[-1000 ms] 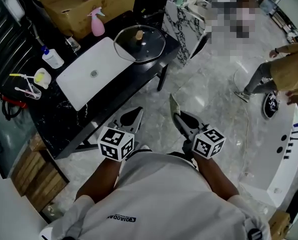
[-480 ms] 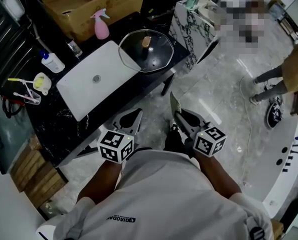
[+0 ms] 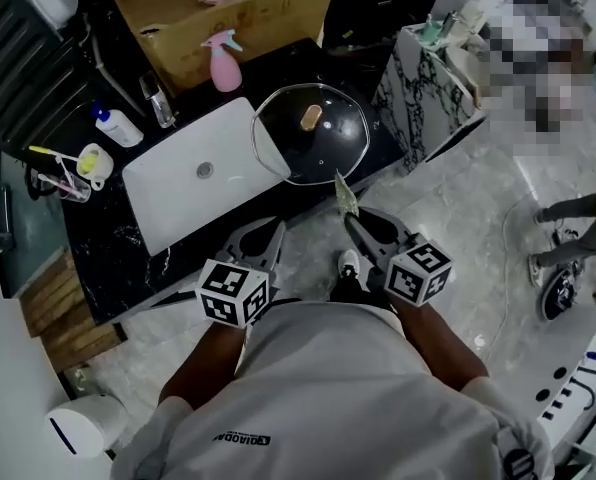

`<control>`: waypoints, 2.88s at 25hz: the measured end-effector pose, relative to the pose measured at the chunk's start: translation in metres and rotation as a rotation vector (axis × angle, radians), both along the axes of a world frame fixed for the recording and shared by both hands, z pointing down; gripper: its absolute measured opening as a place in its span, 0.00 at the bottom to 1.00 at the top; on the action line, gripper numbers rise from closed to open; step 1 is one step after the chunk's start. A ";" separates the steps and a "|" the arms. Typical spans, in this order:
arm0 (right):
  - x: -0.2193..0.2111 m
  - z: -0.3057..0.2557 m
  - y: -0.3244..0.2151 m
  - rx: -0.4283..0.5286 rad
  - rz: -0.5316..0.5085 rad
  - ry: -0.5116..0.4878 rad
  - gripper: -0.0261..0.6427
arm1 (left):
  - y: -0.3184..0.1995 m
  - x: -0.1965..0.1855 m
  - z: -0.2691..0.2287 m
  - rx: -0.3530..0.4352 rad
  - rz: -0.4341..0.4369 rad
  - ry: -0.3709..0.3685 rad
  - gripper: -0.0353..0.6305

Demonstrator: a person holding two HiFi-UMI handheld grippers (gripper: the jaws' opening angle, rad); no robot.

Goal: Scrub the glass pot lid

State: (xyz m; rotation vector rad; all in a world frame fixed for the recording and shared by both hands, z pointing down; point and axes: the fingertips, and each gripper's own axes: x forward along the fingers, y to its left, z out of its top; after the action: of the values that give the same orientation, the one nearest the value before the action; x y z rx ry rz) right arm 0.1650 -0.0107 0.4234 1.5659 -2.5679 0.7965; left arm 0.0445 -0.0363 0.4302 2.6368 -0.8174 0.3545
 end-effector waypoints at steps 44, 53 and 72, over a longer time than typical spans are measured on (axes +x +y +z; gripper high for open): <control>0.026 0.070 -0.281 -0.039 -0.379 0.972 0.16 | -0.182 -0.004 0.034 -0.078 -0.105 -0.086 0.07; 0.016 0.078 -0.281 -0.085 -0.384 1.072 0.16 | -0.184 -0.028 0.041 -0.103 -0.123 -0.052 0.07; -0.017 0.083 -0.245 -0.092 -0.483 1.078 0.16 | -0.175 -0.026 0.044 -0.114 -0.092 -0.018 0.07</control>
State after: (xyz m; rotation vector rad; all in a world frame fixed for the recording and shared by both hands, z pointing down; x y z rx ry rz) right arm 0.1479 -0.2554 0.5066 0.8639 -1.8777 -0.0262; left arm 0.0181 -0.2110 0.4743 2.4853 -0.8935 0.3893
